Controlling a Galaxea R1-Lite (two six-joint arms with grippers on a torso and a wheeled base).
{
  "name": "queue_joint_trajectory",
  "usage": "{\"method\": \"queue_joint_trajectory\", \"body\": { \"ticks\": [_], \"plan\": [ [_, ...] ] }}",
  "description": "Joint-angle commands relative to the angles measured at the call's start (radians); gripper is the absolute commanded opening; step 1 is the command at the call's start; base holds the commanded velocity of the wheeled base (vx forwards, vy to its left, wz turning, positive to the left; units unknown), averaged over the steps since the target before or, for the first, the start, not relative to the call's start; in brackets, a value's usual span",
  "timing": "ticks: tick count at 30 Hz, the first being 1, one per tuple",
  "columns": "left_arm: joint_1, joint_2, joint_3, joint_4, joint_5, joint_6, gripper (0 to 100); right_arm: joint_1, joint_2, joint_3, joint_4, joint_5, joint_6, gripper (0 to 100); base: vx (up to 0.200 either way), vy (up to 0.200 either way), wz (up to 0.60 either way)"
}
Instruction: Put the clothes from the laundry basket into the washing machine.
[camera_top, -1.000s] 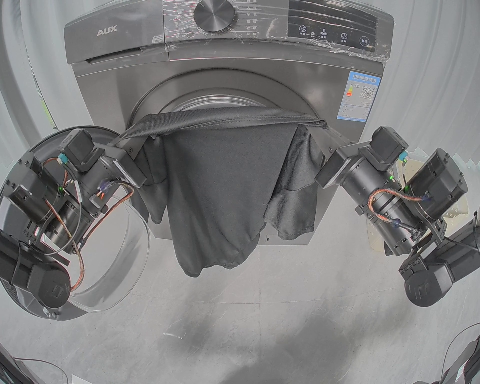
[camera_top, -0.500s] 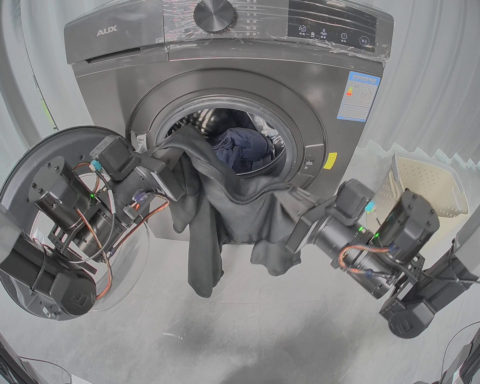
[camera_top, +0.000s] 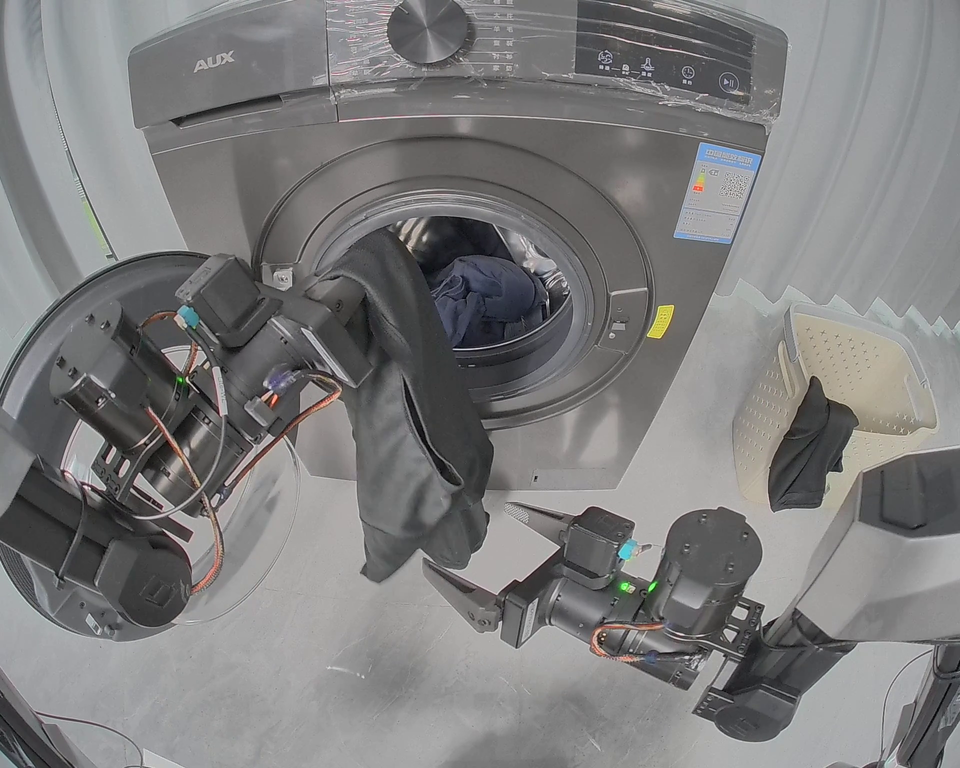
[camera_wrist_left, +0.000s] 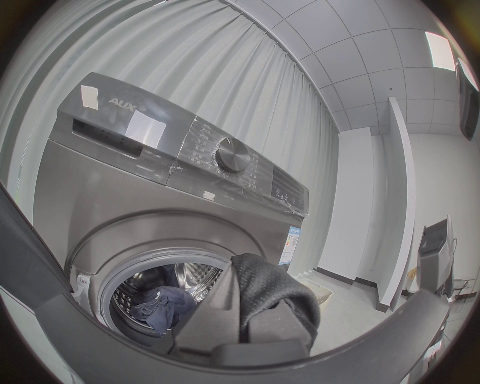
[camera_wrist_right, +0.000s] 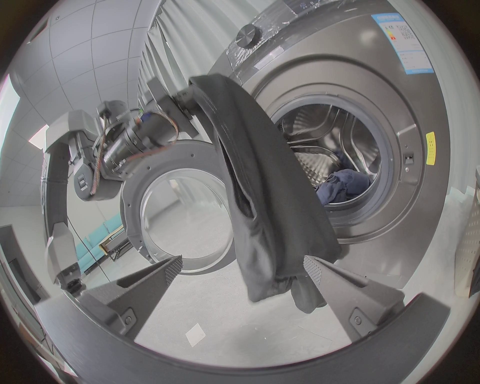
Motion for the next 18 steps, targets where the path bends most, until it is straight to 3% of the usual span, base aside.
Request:
{"method": "queue_joint_trajectory", "body": {
  "ticks": [1, 18],
  "plan": [
    [-0.013, -0.029, 0.004, 0.000, -0.005, -0.004, 0, -0.030, 0.089, -0.047, -0.001, 0.000, -0.002, 100, 0.000, 0.000, 0.00],
    [-0.033, -0.029, 0.018, 0.000, -0.008, -0.001, 0, -0.099, 0.197, -0.334, 0.035, 0.001, -0.011, 100, 0.000, 0.000, 0.00]
  ]
}}
